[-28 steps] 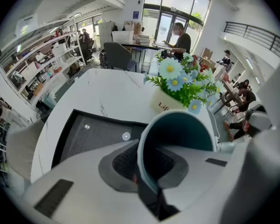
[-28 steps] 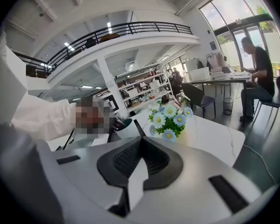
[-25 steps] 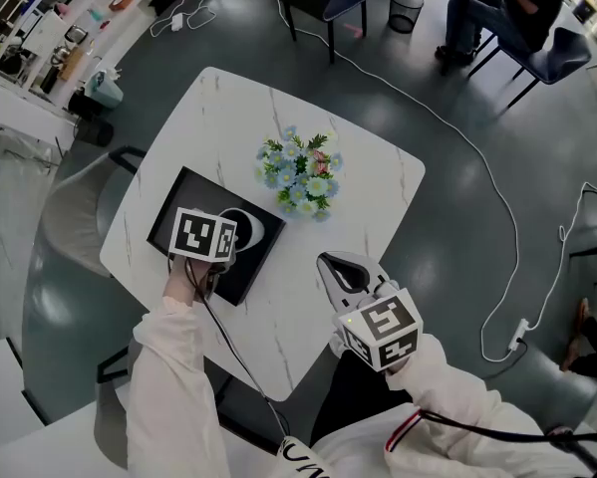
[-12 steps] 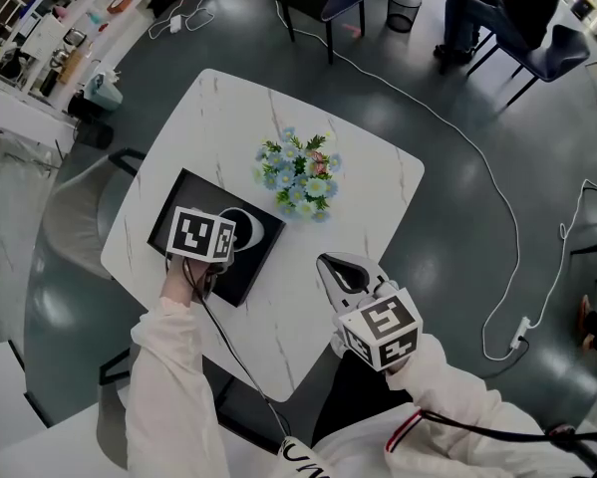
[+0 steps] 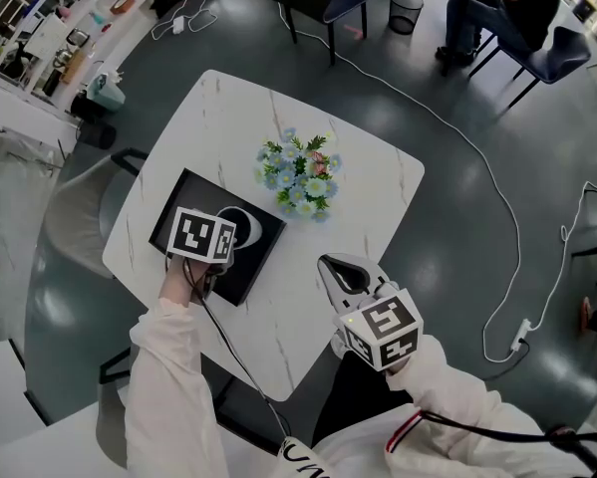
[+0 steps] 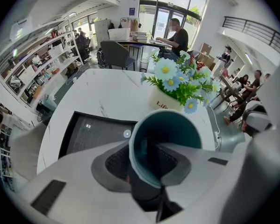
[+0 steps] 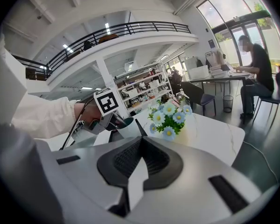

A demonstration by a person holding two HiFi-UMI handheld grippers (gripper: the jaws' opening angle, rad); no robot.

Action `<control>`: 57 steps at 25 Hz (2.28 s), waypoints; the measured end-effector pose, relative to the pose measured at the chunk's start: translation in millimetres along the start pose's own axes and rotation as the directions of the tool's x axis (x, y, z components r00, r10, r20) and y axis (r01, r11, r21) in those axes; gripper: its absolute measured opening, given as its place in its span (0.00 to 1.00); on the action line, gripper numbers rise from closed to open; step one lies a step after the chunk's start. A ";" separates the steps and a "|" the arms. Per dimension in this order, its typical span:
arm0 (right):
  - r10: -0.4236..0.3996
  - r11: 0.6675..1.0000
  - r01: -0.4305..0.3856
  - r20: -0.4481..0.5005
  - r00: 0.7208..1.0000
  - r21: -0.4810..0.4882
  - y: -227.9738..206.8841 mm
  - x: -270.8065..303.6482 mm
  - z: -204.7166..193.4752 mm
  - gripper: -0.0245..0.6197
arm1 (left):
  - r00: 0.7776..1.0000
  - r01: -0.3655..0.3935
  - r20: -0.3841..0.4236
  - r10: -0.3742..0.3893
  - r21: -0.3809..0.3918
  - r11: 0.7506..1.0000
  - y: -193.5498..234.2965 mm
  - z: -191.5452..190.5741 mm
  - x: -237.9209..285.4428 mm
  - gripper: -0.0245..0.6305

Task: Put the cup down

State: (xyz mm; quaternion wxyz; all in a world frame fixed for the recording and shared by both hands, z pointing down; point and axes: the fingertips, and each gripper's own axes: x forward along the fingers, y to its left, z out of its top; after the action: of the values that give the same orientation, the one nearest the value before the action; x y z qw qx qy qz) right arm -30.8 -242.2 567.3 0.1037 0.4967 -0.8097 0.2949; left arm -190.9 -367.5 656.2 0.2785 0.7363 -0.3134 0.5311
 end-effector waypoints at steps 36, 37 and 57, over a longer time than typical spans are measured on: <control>-0.001 1.000 0.001 -0.005 1.000 -0.028 1.9 -24.0 1.4 0.05 | 0.994 -0.044 0.095 0.047 -0.033 0.998 -2.3 14.2 -42.6 0.25; 0.000 1.000 0.000 -0.005 1.000 -0.031 2.9 -25.6 1.6 0.05 | 0.994 -0.046 0.101 0.049 -0.036 0.998 -3.5 14.4 -44.9 0.25; 0.064 0.984 -0.060 0.018 0.998 -0.167 59.2 -85.4 30.7 0.05 | 0.893 -0.146 0.415 0.175 -0.101 0.984 -57.3 -13.5 -172.2 0.25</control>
State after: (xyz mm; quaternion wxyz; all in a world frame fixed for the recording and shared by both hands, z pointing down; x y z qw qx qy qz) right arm -36.8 -176.9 481.2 0.1262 0.4644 -0.8476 0.2236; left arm -196.9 -291.8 490.8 0.1837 0.7955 -0.4435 0.3697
